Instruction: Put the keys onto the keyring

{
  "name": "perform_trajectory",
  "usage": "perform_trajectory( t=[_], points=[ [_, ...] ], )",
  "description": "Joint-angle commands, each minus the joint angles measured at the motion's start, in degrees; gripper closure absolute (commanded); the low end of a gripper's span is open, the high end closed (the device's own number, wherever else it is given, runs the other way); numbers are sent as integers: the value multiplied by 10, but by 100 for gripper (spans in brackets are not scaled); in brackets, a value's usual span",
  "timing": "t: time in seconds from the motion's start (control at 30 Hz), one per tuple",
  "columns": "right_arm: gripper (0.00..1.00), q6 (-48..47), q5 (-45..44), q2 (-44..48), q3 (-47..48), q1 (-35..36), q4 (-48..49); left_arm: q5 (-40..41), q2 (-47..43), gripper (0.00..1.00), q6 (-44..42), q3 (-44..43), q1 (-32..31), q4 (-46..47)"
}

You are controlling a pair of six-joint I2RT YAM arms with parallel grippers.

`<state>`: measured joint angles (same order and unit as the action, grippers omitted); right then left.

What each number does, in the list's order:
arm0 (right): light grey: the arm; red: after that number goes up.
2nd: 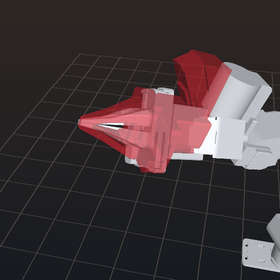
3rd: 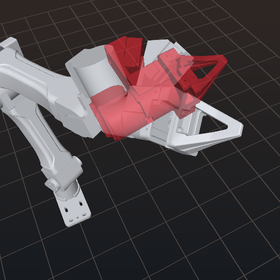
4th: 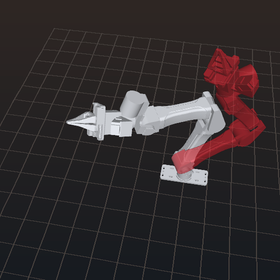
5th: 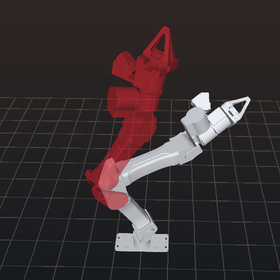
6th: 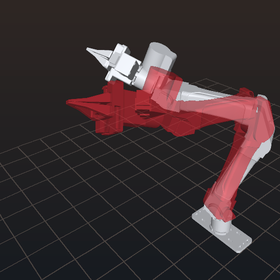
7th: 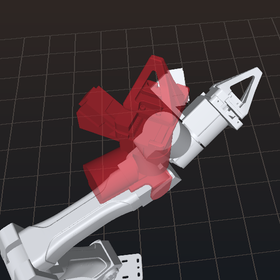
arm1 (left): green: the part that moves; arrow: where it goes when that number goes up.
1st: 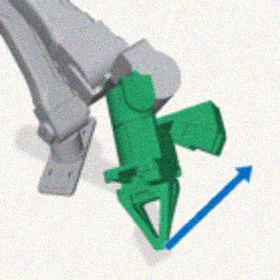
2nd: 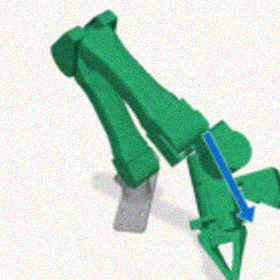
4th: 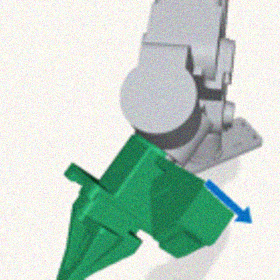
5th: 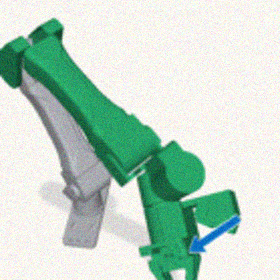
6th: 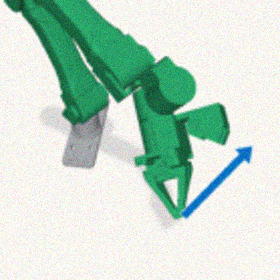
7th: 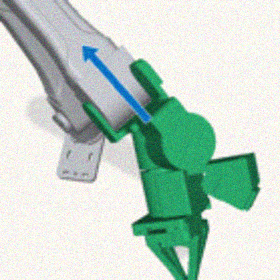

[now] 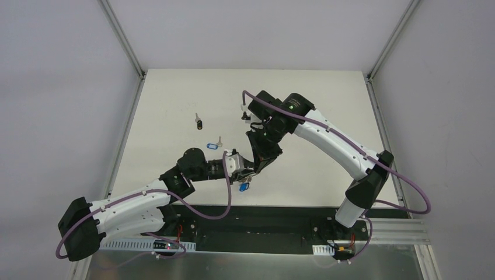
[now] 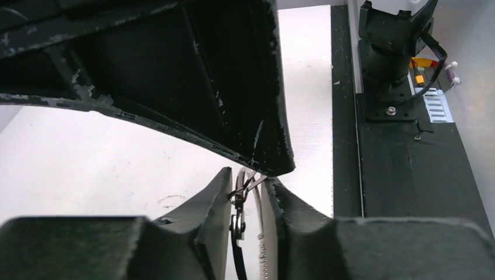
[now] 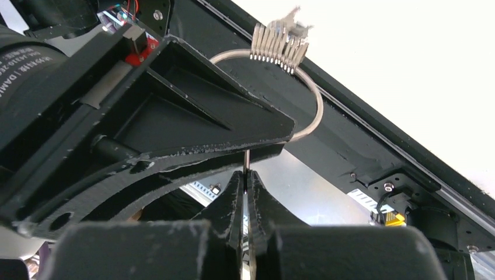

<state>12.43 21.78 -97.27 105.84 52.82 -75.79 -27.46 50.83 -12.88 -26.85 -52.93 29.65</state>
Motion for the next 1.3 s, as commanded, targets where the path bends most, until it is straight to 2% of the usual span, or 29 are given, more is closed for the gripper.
perform_trajectory(
  t=[0.0, 0.03, 0.07, 0.4, 0.53, 0.77, 1.07, 1.27],
  points=[
    [100, 12, 19, 5, 22, 9, -20, -21, 8, 86, -11, -10, -3, 28],
    [100, 13, 18, 5, 22, 9, -20, -22, 8, 95, -10, -10, -3, 28],
    [100, 13, 18, 5, 22, 10, -19, -23, 8, 100, -8, -10, -3, 30],
    [99, 12, 14, 9, 12, 12, -12, -14, -4, 100, 30, -7, -3, 59],
    [76, 18, -6, 26, 3, 13, 12, 8, -11, 100, 48, -8, -3, 55],
    [58, 23, -35, 98, -54, 13, 125, 24, -7, 100, 66, -19, -2, 28],
    [54, 22, -170, 187, -180, 19, 263, 83, -22, 100, 136, -41, -3, -30],
    [55, 7, -181, 232, -261, 22, 367, 147, -46, 100, 187, -33, -3, -43]
  ],
)
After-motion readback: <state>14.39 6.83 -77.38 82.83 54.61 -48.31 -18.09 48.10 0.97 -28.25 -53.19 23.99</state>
